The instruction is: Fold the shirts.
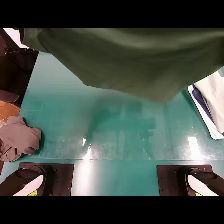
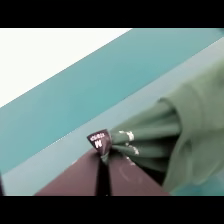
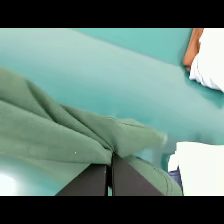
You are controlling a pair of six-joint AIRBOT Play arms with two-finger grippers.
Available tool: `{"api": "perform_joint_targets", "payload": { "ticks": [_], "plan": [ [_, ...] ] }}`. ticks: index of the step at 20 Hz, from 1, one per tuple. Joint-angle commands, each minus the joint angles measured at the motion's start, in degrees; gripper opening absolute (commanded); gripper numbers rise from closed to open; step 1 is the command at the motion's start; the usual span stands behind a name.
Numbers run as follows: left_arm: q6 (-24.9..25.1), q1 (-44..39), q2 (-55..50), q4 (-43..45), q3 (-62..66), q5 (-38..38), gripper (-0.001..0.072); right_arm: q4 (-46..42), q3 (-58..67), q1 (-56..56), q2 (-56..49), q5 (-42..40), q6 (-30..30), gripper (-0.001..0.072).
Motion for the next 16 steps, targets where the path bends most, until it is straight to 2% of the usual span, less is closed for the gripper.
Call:
{"api": "perform_joint_targets", "payload": {
  "ticks": [1, 5, 10, 13, 16],
  "plan": [
    [-0.1, 0.0, 1.3, -7.8, 0.4, -1.1, 0.0025, -0.5, 0.0, 1.7, 3.1, 0.0, 0.3, 0.0016],
    [-0.5, 0.0, 1.0, -13.0, 1.7, -6.2, 0.0025, -0.4, -0.1, 1.7, 3.4, 1.9, 3.4, 0.0016],
    [-0.5, 0.0, -2.3, -8.4, -18.5, -6.9, 0.0025, -0.4, -0.9, 1.7, -11.5, 11.9, 4.2, 0.0017],
    [-0.4, 0.0, -7.8, -8.4, -33.6, -0.1, 0.0025, 1.7, -8.0, 1.6, -20.8, 11.3, 3.5, 0.0018],
    [-0.1, 0.0, -15.3, -8.4, -42.8, 11.5, 0.0025, 7.8, -15.0, 0.4, -27.9, 3.0, 2.5, 0.0018]
  ]
}}
